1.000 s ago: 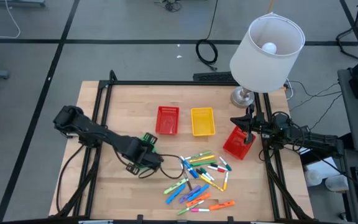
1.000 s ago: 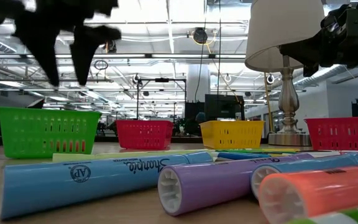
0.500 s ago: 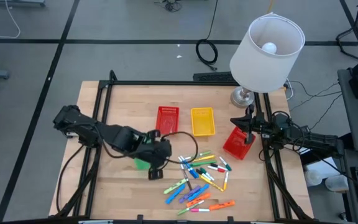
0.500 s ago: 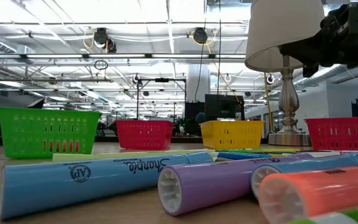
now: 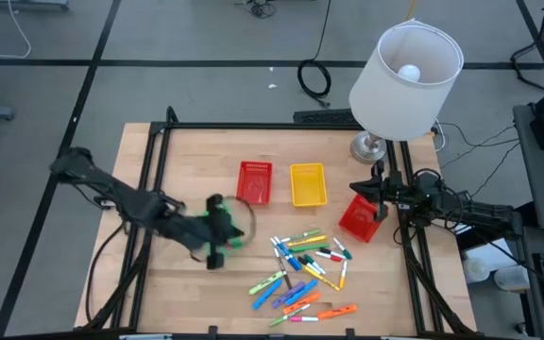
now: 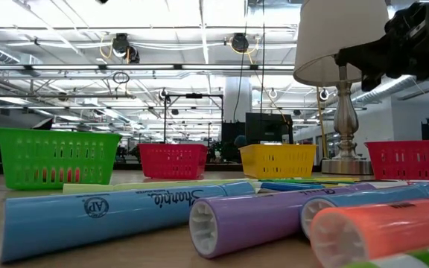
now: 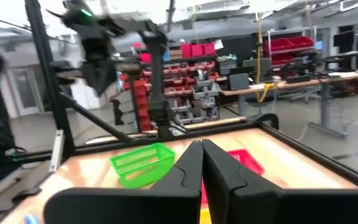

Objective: Pick & Place Markers
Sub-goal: Put the top green marker into the left red bin, then put the top yellow pen into the yellow bin

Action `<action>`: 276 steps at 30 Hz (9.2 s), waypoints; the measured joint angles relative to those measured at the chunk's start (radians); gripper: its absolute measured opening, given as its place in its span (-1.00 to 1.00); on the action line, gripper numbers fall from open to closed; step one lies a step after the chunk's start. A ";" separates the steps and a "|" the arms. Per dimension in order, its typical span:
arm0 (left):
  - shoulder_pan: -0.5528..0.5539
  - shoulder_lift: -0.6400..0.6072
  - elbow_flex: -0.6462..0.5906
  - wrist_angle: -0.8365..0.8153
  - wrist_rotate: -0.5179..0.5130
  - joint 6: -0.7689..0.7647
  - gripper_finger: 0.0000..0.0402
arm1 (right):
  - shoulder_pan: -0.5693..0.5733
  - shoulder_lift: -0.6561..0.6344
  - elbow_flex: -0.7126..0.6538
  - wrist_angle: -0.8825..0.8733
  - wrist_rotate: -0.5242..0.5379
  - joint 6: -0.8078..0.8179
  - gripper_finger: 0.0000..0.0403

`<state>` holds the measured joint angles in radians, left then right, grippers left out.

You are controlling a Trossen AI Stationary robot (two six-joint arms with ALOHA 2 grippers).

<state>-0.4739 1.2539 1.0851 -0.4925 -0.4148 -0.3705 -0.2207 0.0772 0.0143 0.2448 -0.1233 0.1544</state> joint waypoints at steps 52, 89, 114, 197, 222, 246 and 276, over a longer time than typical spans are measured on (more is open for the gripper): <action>0.380 -0.380 -0.742 1.122 -0.007 0.367 -0.81 | 0.492 1.477 1.110 -0.773 0.511 -0.256 -1.00; 0.382 -0.385 -0.742 1.196 -0.005 0.444 -0.81 | 0.414 1.738 1.151 -0.602 0.177 -0.271 -0.25; 0.382 -0.385 -0.742 1.191 -0.005 0.445 -0.81 | 0.394 1.732 0.977 -0.456 0.169 -0.266 -0.56; 0.367 -0.385 -0.741 1.114 -0.057 0.566 -0.81 | 0.148 1.713 1.514 -0.517 0.361 -1.364 -0.58; 0.366 -0.385 -0.741 1.093 -0.056 0.443 -0.81 | 0.517 1.142 0.997 -0.794 0.485 -0.143 -0.99; 0.366 -0.384 -0.741 1.095 -0.056 0.470 -0.81 | 0.483 1.575 1.116 -0.767 0.227 0.018 -0.94; 0.366 -0.385 -0.741 1.069 -0.048 0.463 -0.81 | 0.491 1.590 1.072 -0.772 0.227 0.089 -0.29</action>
<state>-0.1074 0.8692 0.3439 0.5762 -0.4627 0.0921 0.2703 1.6669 1.0866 -0.5275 0.1037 0.2437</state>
